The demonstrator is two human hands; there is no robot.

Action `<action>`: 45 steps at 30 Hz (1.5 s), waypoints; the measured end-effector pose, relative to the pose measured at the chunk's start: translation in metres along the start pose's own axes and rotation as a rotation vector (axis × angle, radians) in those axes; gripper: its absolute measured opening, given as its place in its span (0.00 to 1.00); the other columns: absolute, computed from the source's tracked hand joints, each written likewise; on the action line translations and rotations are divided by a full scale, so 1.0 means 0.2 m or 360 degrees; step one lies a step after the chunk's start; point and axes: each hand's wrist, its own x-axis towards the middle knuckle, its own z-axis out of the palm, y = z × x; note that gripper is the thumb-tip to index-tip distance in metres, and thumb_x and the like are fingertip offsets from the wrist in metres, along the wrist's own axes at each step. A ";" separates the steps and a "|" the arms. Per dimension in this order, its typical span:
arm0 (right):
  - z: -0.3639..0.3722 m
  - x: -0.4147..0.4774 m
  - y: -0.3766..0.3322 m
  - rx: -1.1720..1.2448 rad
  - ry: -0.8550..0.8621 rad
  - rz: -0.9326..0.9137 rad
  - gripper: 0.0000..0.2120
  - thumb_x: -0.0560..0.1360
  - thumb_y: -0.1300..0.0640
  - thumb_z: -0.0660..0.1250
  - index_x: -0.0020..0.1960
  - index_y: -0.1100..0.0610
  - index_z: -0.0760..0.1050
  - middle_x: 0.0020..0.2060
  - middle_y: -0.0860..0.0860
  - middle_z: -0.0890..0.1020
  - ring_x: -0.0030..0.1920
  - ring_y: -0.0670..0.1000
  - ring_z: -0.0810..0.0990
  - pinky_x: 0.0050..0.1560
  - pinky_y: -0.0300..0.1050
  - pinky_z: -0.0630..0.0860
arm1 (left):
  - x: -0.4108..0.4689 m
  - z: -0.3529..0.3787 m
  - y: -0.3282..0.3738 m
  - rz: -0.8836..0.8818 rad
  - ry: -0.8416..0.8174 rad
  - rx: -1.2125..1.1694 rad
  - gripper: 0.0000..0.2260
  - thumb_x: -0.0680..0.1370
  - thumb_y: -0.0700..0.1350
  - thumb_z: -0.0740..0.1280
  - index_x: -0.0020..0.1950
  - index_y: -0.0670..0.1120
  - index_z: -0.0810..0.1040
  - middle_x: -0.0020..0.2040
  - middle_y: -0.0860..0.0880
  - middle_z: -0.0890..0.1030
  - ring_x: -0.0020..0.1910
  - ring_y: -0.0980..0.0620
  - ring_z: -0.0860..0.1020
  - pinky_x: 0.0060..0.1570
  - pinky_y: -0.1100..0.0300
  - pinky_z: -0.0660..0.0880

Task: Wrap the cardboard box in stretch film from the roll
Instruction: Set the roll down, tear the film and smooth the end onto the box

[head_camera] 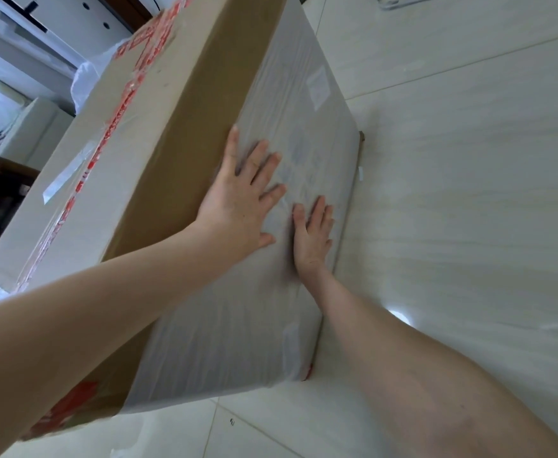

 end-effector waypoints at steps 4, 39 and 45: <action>0.02 0.02 0.02 -0.0012 0.0051 0.0008 0.31 0.79 0.40 0.52 0.77 0.47 0.45 0.77 0.49 0.45 0.77 0.51 0.43 0.72 0.59 0.41 | 0.00 0.00 0.01 -0.0013 0.0017 -0.0005 0.37 0.75 0.70 0.42 0.77 0.51 0.39 0.77 0.39 0.37 0.75 0.36 0.36 0.62 0.25 0.33; -0.07 0.02 -0.06 0.0028 0.0150 -0.0208 0.31 0.80 0.43 0.54 0.78 0.52 0.47 0.77 0.53 0.47 0.77 0.51 0.44 0.74 0.53 0.42 | 0.05 -0.01 0.02 0.0132 0.0077 -0.0028 0.32 0.79 0.64 0.41 0.78 0.51 0.41 0.78 0.42 0.39 0.76 0.39 0.36 0.63 0.29 0.31; 0.03 0.04 -0.10 -0.0012 0.0044 -0.0212 0.30 0.80 0.43 0.51 0.77 0.49 0.44 0.77 0.50 0.44 0.76 0.53 0.40 0.73 0.58 0.41 | 0.06 0.02 0.01 0.0101 -0.0009 0.0032 0.34 0.77 0.67 0.41 0.77 0.50 0.39 0.77 0.42 0.37 0.75 0.38 0.35 0.62 0.28 0.31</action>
